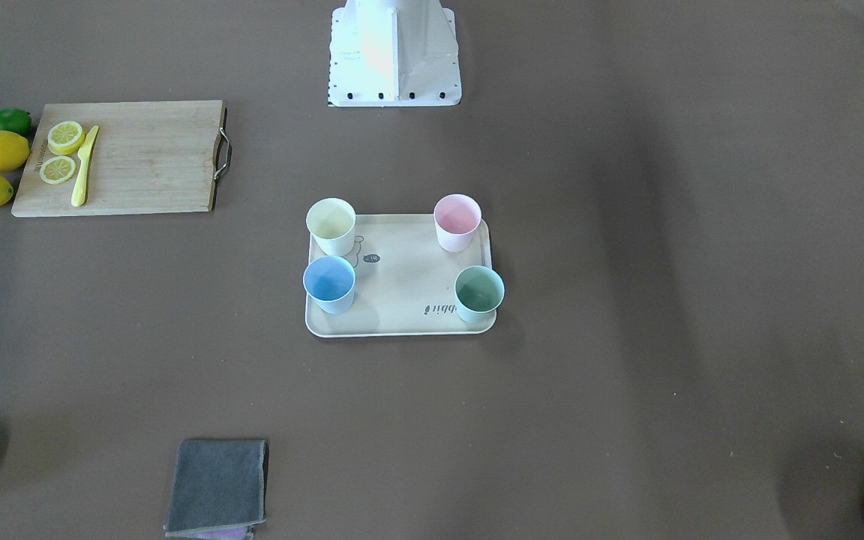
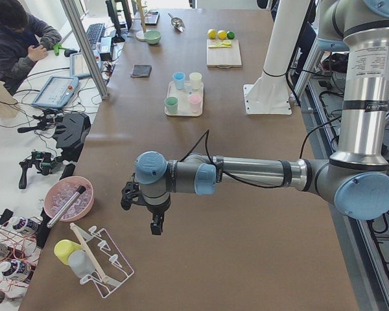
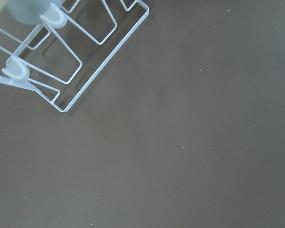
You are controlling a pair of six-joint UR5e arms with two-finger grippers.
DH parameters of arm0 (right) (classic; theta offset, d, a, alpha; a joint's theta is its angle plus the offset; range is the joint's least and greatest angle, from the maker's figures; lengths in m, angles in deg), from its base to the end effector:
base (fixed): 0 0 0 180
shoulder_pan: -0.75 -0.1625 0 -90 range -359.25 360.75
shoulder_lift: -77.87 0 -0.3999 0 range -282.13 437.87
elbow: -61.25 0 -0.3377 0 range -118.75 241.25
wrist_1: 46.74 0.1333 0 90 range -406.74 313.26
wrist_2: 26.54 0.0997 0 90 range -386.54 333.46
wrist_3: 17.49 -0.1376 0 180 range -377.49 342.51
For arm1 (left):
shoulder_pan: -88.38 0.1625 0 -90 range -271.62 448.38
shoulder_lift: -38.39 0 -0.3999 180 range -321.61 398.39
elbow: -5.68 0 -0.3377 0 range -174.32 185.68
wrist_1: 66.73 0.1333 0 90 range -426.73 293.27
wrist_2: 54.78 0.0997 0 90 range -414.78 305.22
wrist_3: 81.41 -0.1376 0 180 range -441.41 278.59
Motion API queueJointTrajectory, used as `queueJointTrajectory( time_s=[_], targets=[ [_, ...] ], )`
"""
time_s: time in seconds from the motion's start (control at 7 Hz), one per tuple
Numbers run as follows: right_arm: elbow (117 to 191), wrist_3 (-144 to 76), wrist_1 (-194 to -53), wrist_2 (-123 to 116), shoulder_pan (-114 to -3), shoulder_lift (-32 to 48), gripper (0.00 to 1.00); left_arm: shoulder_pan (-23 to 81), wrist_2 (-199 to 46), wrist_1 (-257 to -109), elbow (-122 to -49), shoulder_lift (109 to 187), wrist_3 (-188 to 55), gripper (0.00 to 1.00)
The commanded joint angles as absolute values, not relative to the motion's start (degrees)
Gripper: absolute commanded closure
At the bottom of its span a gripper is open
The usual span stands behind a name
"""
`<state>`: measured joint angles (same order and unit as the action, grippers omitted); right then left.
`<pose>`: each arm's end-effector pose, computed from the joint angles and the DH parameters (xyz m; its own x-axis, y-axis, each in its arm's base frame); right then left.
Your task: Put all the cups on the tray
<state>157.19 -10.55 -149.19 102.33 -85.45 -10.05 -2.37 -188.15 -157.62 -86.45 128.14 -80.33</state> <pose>0.0177 -0.4422 0.6295 0.7664 -0.1234 0.6304 0.1598 0.9871 -0.0011 -0.0446 -0.4396 0.6464 0.7269 0.0048 -0.6867 0.0268 0.9990 0.0354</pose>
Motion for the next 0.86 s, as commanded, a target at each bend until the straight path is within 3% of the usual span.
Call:
queueJointTrajectory(
  time_s=[0.0, 0.71],
  targets=[
    [156.34, -10.54, -144.76, 104.07, -85.47, -11.25, 0.00, -2.33, -188.20, -158.14, -86.60, 127.24, -77.72, 0.02],
    [157.49, -10.54, -144.65, 104.16, -85.55, -11.25, 0.00, -2.41, -187.50, -158.93, -89.76, 126.45, -77.98, 0.02]
  ],
)
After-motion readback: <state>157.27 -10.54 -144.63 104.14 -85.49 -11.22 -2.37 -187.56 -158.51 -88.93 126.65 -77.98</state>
